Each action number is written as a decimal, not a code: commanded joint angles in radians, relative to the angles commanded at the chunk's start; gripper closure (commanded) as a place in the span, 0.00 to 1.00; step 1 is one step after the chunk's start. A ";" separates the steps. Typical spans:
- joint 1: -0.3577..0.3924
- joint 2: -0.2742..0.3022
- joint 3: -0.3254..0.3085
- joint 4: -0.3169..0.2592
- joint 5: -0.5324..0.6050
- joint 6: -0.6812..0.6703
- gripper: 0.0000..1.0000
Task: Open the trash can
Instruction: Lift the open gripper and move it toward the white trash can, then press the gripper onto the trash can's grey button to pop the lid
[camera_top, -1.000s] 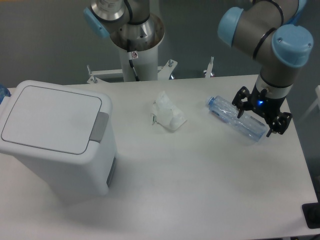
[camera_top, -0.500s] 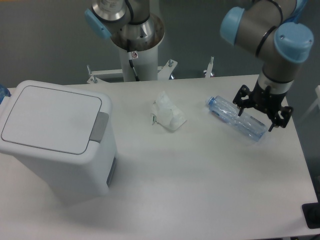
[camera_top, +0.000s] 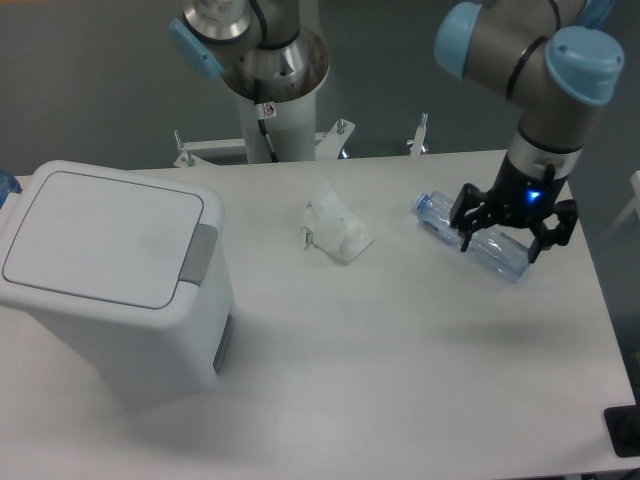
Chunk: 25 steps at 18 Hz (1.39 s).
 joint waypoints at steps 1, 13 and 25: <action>0.000 0.012 0.000 0.000 -0.044 -0.038 0.00; -0.132 0.115 0.026 0.002 -0.325 -0.243 0.00; -0.276 0.167 -0.067 0.038 -0.321 -0.237 0.00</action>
